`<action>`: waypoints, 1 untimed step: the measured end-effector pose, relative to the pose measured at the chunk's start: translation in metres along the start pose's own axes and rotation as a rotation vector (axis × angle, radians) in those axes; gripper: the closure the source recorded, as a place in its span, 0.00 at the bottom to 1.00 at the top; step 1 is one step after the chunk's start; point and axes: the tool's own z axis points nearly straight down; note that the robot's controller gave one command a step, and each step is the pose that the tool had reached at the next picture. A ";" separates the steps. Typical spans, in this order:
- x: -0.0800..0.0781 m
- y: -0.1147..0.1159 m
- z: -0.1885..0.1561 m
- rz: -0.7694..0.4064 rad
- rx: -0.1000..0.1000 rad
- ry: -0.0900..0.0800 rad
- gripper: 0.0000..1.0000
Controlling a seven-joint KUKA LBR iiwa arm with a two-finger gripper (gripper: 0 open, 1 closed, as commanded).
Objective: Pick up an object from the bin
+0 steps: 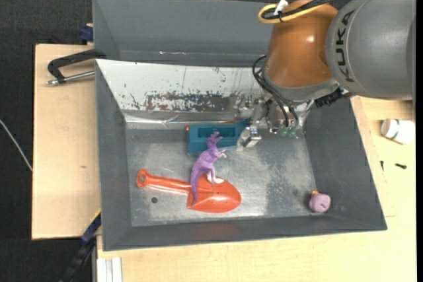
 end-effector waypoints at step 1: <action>-0.006 -0.019 -0.042 0.019 -0.001 -0.011 1.00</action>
Offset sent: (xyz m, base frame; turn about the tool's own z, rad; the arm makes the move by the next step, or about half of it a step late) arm 0.0078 0.0117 0.0433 0.0432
